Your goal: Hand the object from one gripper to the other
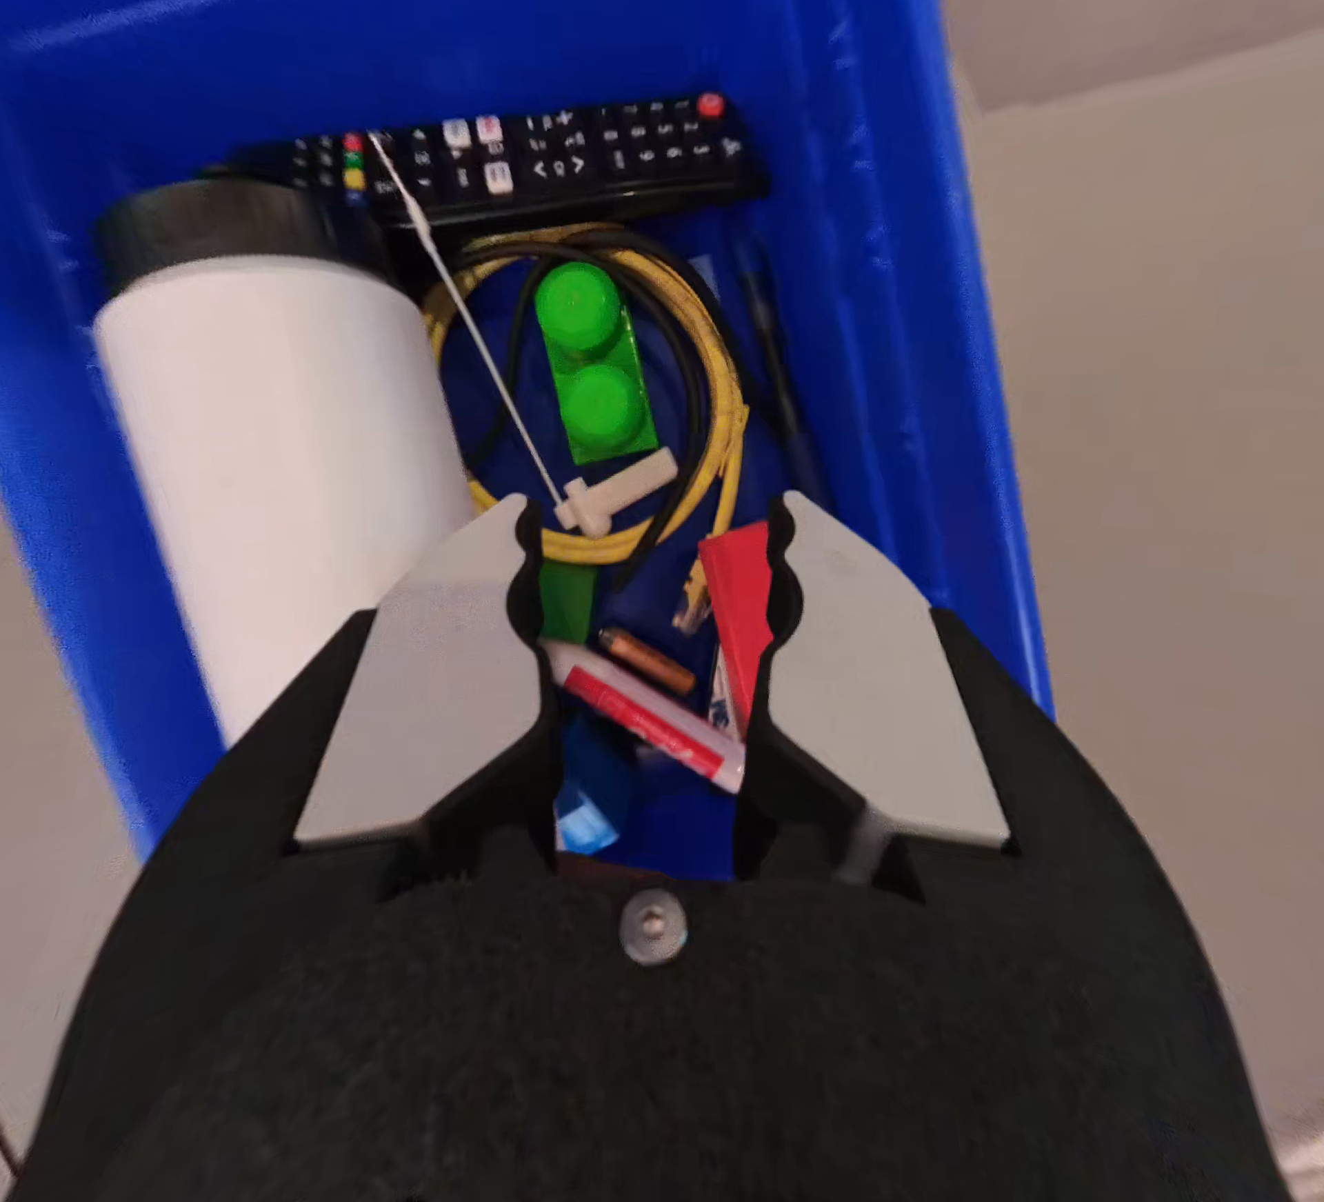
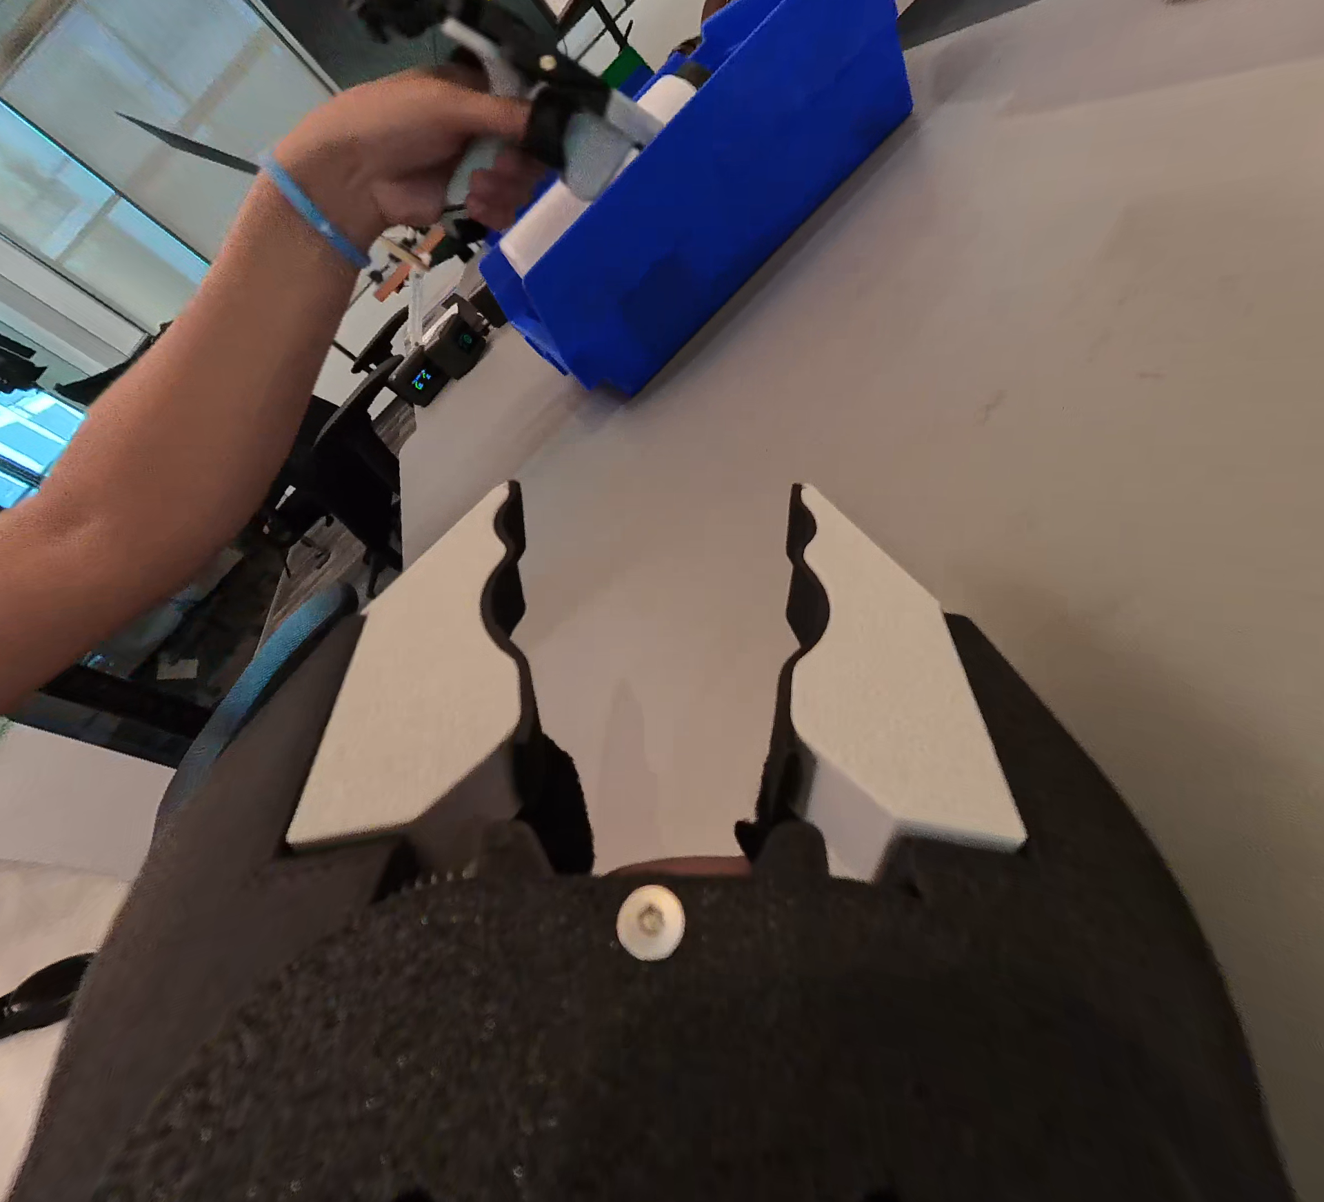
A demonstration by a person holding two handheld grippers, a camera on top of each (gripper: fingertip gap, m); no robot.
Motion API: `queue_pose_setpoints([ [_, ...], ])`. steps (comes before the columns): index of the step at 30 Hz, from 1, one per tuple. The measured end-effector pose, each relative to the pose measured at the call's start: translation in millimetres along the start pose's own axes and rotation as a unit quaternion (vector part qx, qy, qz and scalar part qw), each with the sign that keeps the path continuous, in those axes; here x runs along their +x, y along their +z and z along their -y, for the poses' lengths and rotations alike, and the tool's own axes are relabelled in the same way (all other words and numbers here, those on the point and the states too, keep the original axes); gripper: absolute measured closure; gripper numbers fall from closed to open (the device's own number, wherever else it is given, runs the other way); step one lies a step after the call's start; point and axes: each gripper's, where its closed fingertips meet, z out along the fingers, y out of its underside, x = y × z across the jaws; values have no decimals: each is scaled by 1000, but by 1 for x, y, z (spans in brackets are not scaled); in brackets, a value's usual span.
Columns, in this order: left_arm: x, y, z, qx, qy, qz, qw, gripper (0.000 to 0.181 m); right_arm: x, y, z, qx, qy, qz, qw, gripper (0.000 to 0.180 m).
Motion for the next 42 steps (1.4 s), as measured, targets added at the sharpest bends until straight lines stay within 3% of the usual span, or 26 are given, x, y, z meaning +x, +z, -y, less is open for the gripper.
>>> queue_pose_setpoints([
  [7, -10, 55, -7, -74, -24, 35, 996, 133, -7, 5, -3, -10, 12, 21, 1000, 106],
  [11, -13, 66, -4, -57, -21, 72, 996, 134, -13, 6, -8, -20, 15, 36, 999, 106],
  [13, -13, 69, 0, -41, -35, 74, 996, 145, -16, 8, -10, -25, 10, 38, 999, 106],
  [19, -19, 60, 6, 16, -18, 115, 993, 147, -17, 8, -14, -33, 3, 36, 999, 106],
  [26, -20, 16, 0, 98, 43, 193, 975, 147, -16, 9, -12, -29, 18, 40, 999, 106],
  [34, 6, -58, -3, 213, 86, 188, 955, 147, -12, 8, -11, -28, 16, 32, 999, 106],
  [39, 58, -118, -5, 331, 159, 152, 918, 147, -12, 5, 7, -1, -25, 33, 999, 106],
  [42, 117, -145, -14, 419, 221, 82, 877, 147, -20, 8, 32, 31, -60, 63, 996, 106],
])
